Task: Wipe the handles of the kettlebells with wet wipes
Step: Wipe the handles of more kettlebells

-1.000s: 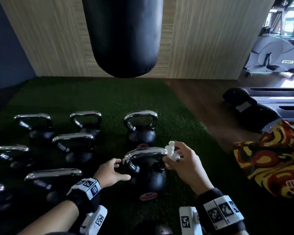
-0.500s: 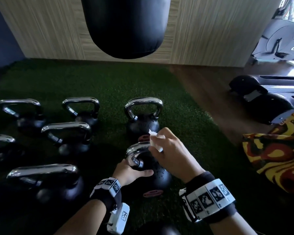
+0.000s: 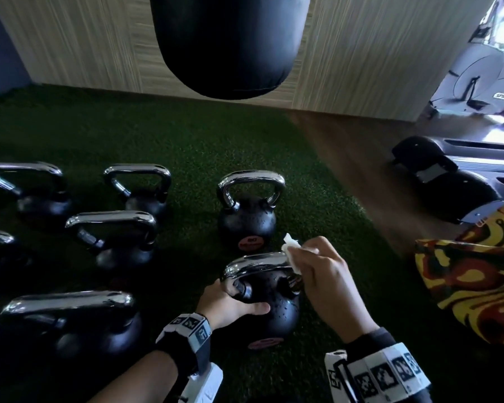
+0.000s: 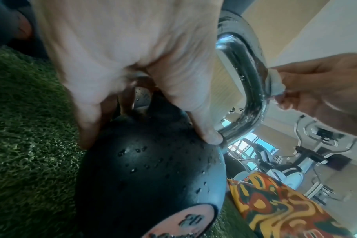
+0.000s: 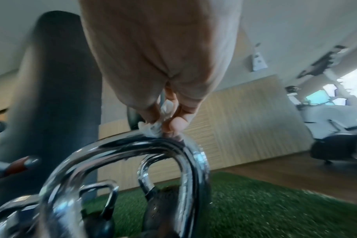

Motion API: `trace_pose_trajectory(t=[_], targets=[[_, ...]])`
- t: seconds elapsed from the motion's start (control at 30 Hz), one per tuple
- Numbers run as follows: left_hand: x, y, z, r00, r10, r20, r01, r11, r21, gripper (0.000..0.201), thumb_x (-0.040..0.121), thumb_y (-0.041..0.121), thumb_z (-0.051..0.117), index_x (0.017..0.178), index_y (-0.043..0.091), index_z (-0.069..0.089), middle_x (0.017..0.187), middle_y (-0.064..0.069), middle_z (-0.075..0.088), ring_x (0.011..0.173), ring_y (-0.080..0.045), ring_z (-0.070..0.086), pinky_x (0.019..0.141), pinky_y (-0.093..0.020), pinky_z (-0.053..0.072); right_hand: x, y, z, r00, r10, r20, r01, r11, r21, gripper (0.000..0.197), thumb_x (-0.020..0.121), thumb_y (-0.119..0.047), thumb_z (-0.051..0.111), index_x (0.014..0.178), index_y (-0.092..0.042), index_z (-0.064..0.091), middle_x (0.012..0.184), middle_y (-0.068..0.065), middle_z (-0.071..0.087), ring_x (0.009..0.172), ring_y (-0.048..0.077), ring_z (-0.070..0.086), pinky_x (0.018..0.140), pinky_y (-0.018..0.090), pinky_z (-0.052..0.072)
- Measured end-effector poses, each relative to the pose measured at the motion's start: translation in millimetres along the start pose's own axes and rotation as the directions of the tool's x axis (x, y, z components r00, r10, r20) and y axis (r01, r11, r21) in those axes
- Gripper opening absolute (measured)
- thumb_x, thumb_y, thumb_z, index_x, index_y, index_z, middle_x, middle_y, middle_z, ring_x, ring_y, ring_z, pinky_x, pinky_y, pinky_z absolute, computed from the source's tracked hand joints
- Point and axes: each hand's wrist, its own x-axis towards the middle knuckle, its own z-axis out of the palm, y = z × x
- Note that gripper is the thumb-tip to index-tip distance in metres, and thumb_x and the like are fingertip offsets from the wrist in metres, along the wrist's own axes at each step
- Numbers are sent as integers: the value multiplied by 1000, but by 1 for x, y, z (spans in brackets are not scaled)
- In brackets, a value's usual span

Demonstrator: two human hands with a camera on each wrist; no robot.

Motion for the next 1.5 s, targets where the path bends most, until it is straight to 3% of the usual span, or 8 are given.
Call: trace_pose_trajectory(t=[0.1,0.23,0.37,0.53,0.77,0.97,1.13,1.5], targets=[[-2,-1,1,1000,1,-22,-2,999,-33,57,52,64,94,97,39,69,101,22,71,103,-2,68,92,-18,50,2,14,-6,997,72,-42,-73,997,-23,15,97,-16,67,102,-18,81,92,-6,56,74,5,58,72,6,42],[-2,-4,2,1000,-17,-13,15,996,-88,44,56,58,96,87,41,69,90,28,68,86,12,61,73,-2,42,2,12,-1,1000,21,-12,-22,999,-39,18,97,-9,65,102,-18,79,94,-5,57,76,7,60,70,17,48],[0,-8,1,1000,-22,0,21,997,-69,70,44,77,88,102,39,76,112,28,68,108,4,62,97,-17,46,-4,37,3,992,84,-91,-76,993,86,24,96,-6,67,109,-20,80,94,-6,63,84,-1,61,73,5,41],[-5,-3,1,999,-18,-29,15,996,-86,76,48,69,92,115,51,61,118,31,64,119,0,60,109,-22,43,-23,81,25,919,394,19,-369,842,393,41,98,-16,66,84,-53,75,82,-2,66,68,22,67,68,48,56],[-8,3,4,998,3,-67,-16,982,-187,122,40,65,97,145,31,45,143,20,55,131,3,52,119,-25,37,-27,99,42,882,451,139,-413,593,692,32,98,4,54,103,-15,80,71,10,68,59,13,57,60,33,49],[-30,13,5,985,-166,-52,172,977,125,76,62,82,76,119,34,61,120,12,69,105,-7,65,90,-21,48,-41,104,64,856,412,313,-504,528,683,41,94,10,53,60,-11,64,58,11,59,56,19,49,52,26,42],[-69,40,-30,960,-279,9,248,867,432,46,88,60,68,107,19,76,95,5,74,82,-13,64,72,-24,49,-43,121,62,844,419,335,-536,640,551,20,88,-13,67,73,-16,79,58,7,70,53,16,59,59,36,49],[-118,93,-39,967,231,-107,-249,947,-203,25,96,15,72,120,18,75,105,-8,78,100,-15,73,94,-31,59,-19,55,-49,948,140,286,-318,475,821,17,87,5,73,102,-3,71,82,22,75,63,26,67,61,35,61]])
